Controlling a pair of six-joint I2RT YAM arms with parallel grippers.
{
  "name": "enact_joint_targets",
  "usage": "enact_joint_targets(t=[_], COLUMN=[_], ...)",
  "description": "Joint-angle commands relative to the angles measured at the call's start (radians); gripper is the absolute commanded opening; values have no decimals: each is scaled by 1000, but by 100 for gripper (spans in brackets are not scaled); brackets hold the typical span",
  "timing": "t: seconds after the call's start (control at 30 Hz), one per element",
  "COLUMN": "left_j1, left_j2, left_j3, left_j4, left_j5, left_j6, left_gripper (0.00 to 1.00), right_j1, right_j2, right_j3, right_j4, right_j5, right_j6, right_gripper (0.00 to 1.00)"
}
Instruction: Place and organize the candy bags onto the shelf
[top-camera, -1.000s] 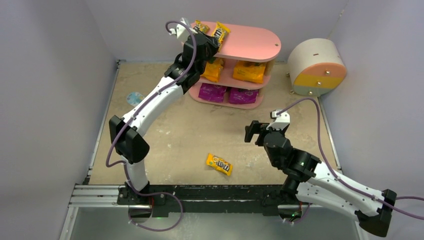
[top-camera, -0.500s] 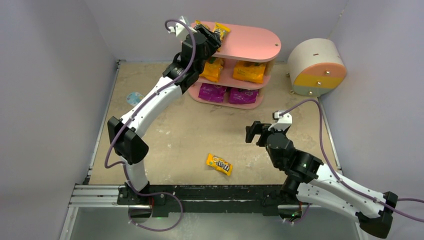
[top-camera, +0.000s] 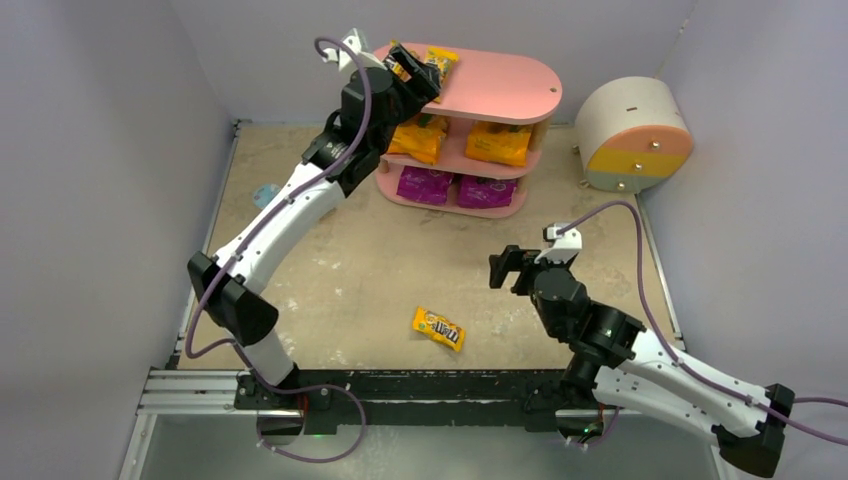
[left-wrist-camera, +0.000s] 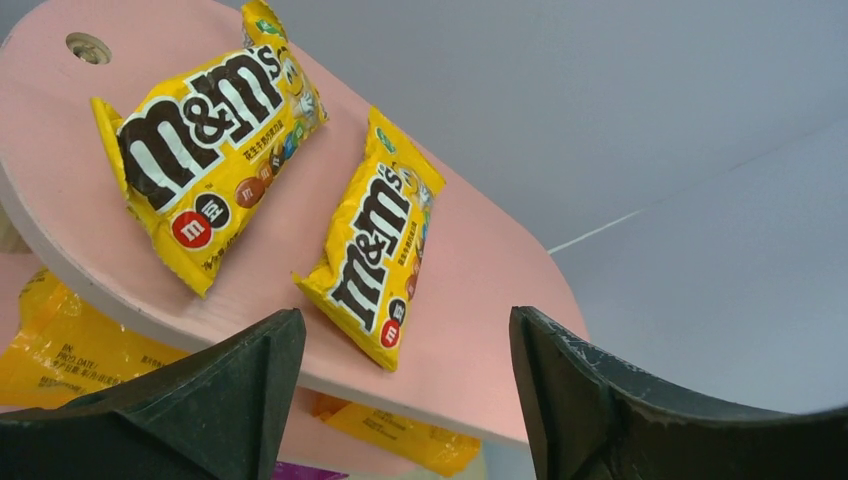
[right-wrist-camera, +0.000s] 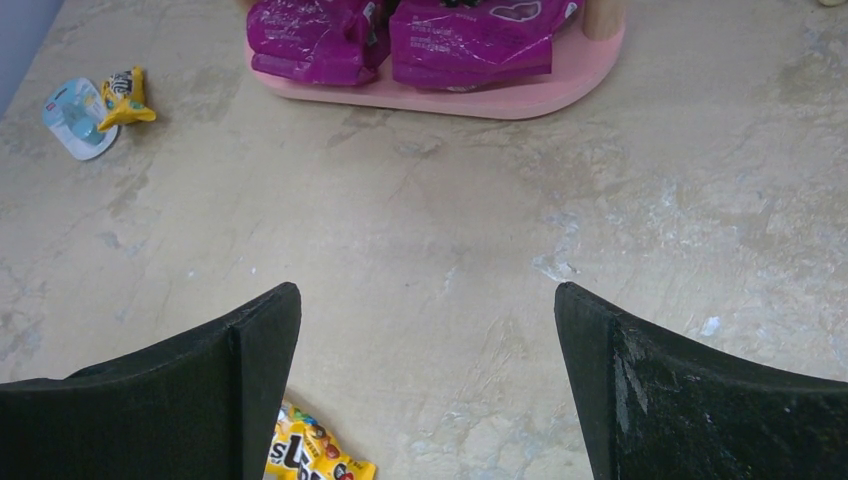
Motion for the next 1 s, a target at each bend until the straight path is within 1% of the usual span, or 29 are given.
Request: enact_joint_targets(t=[0.0,0.17,0.23,0.3,0.37,0.47,0.5,0.6,0.67,0.73,0.77,0.83,0.9,0.97], left_j1=[-1,-1,-1,-2,-2,-1,-2,-1,-1,-1,-1,-1,-2,-2], left_j2=[-113,-244,-306,-376,-452,-565,-610,-670,-670,-642,-620,-571,-512,-442], left_j3=[-56,-222,-300,-401,-529,-736,-800,-963,-1033,-1092,-1124,-1195,-1257,-1286], left_j4=[-2,37,39,52,37,18,-9,-107,-148,-141,-112,6,125,220], left_j5=[68,126,158,203,238,245,230,210,243,355,415,580,694,780], left_j6=[45,58,71,118,159,189,182,153,149,142,133,120,84,51], left_gripper=[78,83,85,87,89,91,92,92,92,91,88,85,83,80], right_j1=[1,1,1,1,0,1,0,1,1,1,1,1,1,0], right_j2=[1,0,0,7,32,115,173,311,384,422,426,418,394,360], right_j3=[-3,-5,-9,-18,-20,-2,20,99,136,136,128,115,101,86], right_j4=[47,59,78,106,131,149,138,33,-51,-81,-79,-64,-40,-16], right_j5=[-7,-50,-101,-173,-254,-373,-387,-409,-381,-324,-298,-267,-249,-232], right_j6=[-14,-42,-69,-105,-139,-192,-212,-170,-99,-49,-24,11,40,54], right_gripper=[98,98,98,98,98,98,98,98,98,98,98,98,98,98])
